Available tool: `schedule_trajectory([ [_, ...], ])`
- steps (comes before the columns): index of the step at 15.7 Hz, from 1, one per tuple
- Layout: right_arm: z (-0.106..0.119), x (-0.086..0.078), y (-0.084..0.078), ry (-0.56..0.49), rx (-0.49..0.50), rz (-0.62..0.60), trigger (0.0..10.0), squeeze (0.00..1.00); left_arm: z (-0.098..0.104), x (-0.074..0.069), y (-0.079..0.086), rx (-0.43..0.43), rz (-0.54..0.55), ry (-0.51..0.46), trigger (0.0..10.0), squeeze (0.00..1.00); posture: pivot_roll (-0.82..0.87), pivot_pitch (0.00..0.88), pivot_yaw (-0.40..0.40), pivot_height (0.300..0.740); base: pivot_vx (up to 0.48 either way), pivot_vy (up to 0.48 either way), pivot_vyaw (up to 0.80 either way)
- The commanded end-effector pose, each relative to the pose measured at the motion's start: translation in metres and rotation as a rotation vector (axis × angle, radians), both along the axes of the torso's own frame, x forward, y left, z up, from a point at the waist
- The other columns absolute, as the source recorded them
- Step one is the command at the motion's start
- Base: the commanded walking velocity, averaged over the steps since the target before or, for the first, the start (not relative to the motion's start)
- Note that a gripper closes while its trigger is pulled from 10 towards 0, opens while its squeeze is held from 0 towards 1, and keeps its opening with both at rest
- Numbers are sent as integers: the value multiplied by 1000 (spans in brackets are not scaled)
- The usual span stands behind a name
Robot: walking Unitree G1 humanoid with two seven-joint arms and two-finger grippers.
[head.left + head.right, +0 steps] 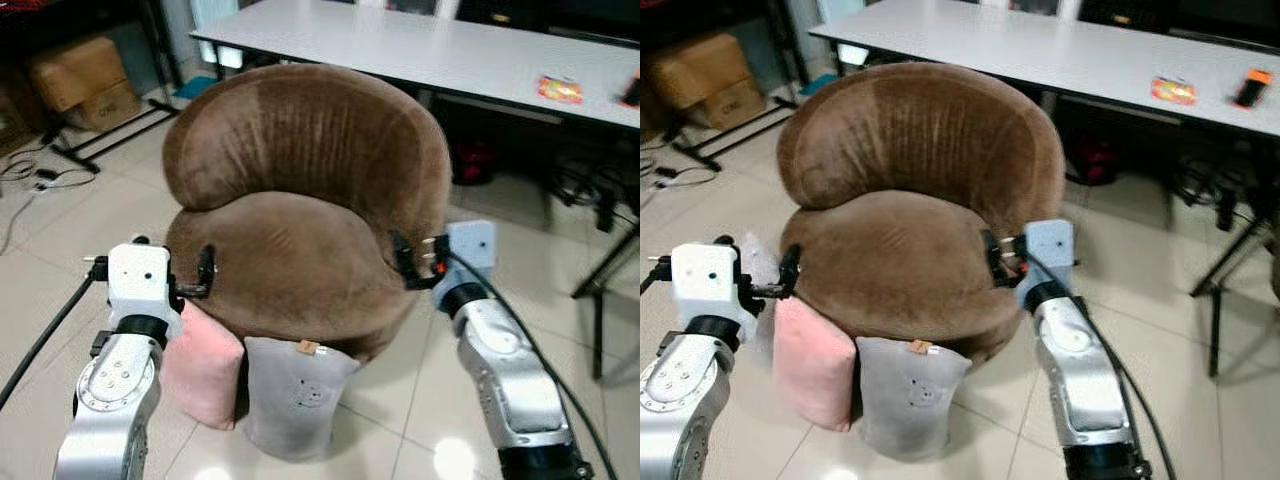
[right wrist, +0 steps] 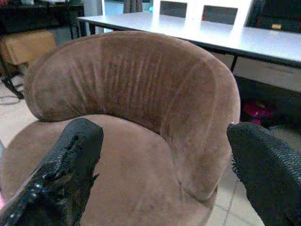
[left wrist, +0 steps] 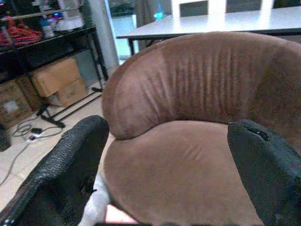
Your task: Move the pillow to the sofa from floor
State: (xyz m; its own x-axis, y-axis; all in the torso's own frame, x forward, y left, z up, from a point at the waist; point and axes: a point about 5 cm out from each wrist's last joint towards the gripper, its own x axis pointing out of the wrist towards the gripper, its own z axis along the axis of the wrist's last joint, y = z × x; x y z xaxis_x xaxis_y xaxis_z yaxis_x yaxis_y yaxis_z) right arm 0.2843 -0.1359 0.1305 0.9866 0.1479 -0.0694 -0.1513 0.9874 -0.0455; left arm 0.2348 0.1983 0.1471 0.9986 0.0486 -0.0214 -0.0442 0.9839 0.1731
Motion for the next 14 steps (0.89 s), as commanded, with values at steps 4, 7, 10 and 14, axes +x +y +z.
schedule_trajectory([
  [4,2,2,6,-13,-2,20,10000,0,0,1,2,1,7,0,10000,0,-11,0,-8,740,299,0,600],
  [7,2,3,5,-10,0,14,10000,0,-1,2,2,-2,13,5,10000,0,-11,0,-8,740,296,0,0],
  [10,2,3,5,-9,-4,12,10000,0,-1,2,2,-3,16,5,10000,0,-11,0,-12,740,294,0,0],
  [14,2,3,5,-7,-18,26,10000,0,-1,2,2,-4,16,4,10000,0,-13,0,-11,740,307,0,0],
])
